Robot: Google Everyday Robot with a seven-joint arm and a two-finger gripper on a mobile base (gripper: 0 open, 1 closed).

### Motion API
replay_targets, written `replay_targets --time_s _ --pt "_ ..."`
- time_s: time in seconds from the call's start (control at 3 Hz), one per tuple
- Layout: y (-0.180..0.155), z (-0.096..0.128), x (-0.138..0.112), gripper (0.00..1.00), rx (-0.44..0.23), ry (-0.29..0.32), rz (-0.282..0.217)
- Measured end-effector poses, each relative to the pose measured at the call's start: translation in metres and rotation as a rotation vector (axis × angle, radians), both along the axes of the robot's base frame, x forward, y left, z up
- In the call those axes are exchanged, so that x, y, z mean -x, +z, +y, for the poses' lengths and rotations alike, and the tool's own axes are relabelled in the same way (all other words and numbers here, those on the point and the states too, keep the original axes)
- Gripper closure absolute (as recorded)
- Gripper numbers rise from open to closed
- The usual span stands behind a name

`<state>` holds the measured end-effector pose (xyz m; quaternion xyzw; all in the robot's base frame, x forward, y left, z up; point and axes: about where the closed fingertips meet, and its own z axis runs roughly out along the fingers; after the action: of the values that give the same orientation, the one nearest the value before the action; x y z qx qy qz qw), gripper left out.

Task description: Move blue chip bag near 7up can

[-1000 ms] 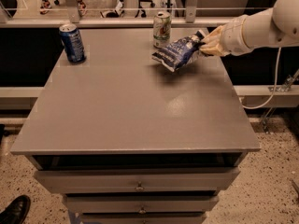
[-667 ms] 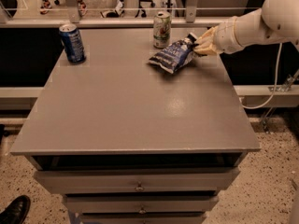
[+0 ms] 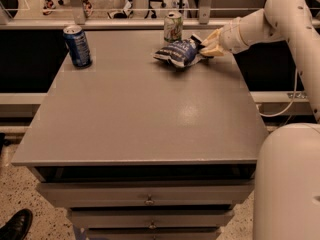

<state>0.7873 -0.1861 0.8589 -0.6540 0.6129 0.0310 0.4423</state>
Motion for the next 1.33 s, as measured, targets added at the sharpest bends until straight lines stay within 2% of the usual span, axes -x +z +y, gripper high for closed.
replay_targets --time_s 0.33,0.67,1.0,1.33 --pt "0.004 -0.001 -0.008 0.5 0.009 0.01 -0.009" --pt "0.011 -0.001 -0.012 0.19 0.019 0.026 -0.023" --pt "0.017 0.0 -0.013 0.0 0.02 0.037 -0.032" --pt "0.034 0.001 -0.001 0.0 0.018 0.059 -0.043"
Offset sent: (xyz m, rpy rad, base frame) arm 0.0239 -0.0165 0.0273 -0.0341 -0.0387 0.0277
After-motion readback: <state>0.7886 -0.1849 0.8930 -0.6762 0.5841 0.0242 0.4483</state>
